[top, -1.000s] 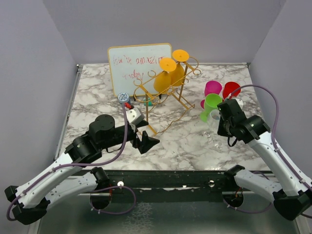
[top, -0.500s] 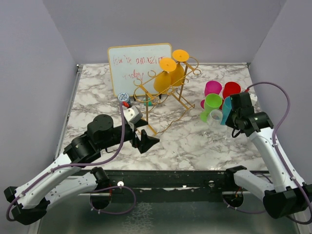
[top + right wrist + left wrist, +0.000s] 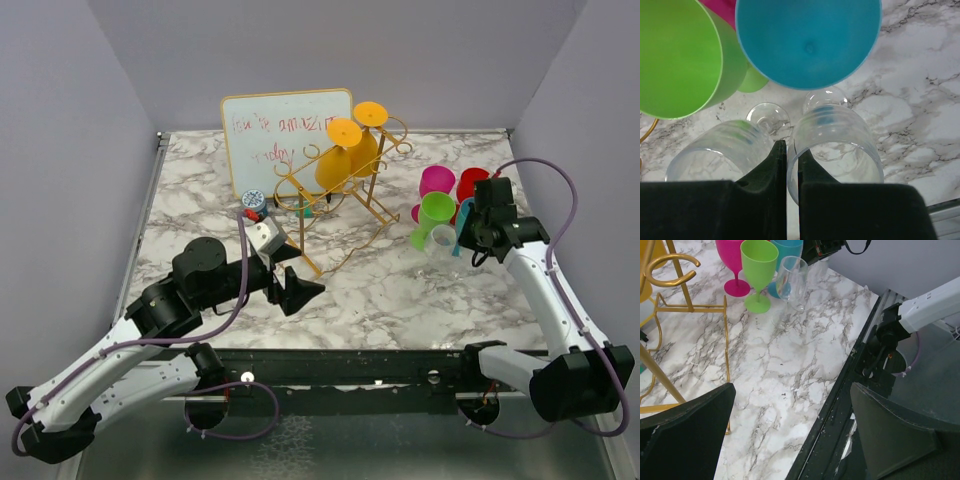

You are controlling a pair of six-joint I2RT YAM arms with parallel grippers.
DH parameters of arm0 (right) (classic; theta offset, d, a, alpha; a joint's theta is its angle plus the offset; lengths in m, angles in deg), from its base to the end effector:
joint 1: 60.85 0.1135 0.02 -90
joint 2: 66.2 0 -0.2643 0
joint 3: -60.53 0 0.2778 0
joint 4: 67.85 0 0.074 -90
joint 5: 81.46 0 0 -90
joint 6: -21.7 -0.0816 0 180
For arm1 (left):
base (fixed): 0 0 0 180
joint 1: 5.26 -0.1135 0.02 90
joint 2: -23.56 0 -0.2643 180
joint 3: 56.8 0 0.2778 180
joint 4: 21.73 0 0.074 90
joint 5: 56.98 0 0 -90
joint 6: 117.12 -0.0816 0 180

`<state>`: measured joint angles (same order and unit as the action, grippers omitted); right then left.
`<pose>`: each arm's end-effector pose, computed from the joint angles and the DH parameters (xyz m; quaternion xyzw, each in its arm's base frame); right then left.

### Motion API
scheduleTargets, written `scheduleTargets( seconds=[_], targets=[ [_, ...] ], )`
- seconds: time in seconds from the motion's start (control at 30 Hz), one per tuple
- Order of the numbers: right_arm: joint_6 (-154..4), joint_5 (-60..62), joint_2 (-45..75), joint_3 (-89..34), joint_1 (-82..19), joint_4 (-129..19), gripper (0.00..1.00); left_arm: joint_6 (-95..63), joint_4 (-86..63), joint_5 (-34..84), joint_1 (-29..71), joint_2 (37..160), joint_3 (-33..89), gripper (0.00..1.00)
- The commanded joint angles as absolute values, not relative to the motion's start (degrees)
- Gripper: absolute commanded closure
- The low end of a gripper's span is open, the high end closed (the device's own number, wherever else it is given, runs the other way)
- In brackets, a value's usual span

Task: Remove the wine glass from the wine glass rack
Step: Place the wine glass at the center of the board.

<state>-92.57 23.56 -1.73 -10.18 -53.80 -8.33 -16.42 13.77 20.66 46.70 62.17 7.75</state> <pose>0.2741 0.0126 0.2597 0.1816 0.9242 -0.0351 0.3342 0.1186 -0.1800 0.3744 0.3325 0.6860 -0.4040 0.5056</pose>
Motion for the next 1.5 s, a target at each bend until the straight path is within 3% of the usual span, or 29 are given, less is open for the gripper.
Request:
scheduleTargets(
  seconds=[0.0, 0.23, 0.43, 0.97, 1.13, 1.47],
  targets=[
    [-91.21, 24.53, -0.22, -11.77, -54.08, -9.82, 0.99, -15.93, 15.17, 22.77, 46.59, 61.28, 8.29, 0.01],
    [-90.56, 23.74, -1.05, -11.58, -54.08, -10.13, 0.88, -15.87, 15.27, 25.34, 46.60, 61.15, 7.86, 0.01],
    [-90.38, 24.32, 0.37, -13.99, -54.08, -8.31, 0.71, -15.63, 15.44, 24.95, 46.59, 61.49, 8.15, 0.01],
    [-88.22, 22.40, -1.52, -21.17, -54.08, -3.22, 0.68, -15.68, 16.24, 22.84, 46.64, 62.90, 11.68, 0.01],
    [-87.61, 19.02, -4.43, -24.22, -54.08, -2.20, 0.60, -17.35, 18.28, 18.46, 46.60, 69.49, 24.47, 0.01],
    [-88.23, 1.25, -9.68, -25.16, -54.08, -5.37, 0.54, -24.12, 28.06, 26.61, 46.31, 87.21, 48.35, 0.01]
  ],
)
